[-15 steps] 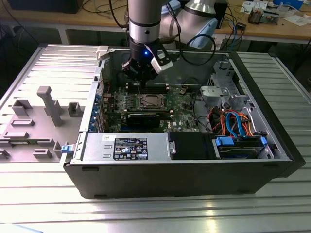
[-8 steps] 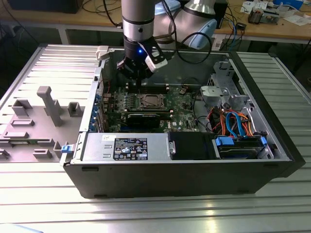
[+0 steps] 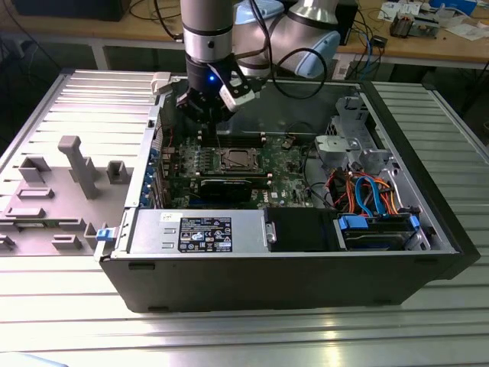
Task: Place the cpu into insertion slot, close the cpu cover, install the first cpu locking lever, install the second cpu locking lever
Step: 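Install the first cpu locking lever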
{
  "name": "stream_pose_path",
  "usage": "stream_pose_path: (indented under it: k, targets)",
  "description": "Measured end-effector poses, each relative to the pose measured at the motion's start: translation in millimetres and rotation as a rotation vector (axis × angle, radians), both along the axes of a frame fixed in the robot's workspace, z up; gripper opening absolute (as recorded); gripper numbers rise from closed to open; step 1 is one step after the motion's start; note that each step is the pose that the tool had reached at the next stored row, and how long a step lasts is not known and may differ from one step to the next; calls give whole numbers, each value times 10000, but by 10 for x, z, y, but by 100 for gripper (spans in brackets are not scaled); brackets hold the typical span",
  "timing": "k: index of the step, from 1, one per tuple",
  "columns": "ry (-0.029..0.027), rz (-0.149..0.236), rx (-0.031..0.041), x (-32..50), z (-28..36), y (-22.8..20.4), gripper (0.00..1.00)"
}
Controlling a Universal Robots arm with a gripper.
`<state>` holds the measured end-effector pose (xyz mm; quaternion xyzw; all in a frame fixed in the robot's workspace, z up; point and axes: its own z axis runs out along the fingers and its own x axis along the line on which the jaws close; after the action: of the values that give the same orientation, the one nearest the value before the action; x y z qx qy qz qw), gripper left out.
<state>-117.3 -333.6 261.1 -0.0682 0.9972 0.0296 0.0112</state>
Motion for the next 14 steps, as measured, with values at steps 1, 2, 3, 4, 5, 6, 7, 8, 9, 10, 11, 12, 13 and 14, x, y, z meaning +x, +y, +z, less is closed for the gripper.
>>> stream_pose_path:
  k: [1,2,3,4,5,6,7,8,9,10,11,12,13,14]
  targets:
    - [1,0,11,-16,4,30,11]
    - [0,0,27,-18,4,52,11]
    - [0,-1,59,-20,4,72,11]
    - [1,0,118,-23,5,90,11]
    - [2,0,214,-24,5,107,11]
    - [0,1,330,-23,4,124,11]
    - [14,8,357,18,4,127,11]
    - [84,7,367,99,5,127,11]
    - [128,7,371,143,4,127,11]
    - [161,4,373,174,4,127,11]
    - [217,5,373,223,4,127,11]
    - [262,5,373,257,4,127,11]
    - [343,1,375,317,1,127,11]
    - [387,3,375,346,-6,127,11]
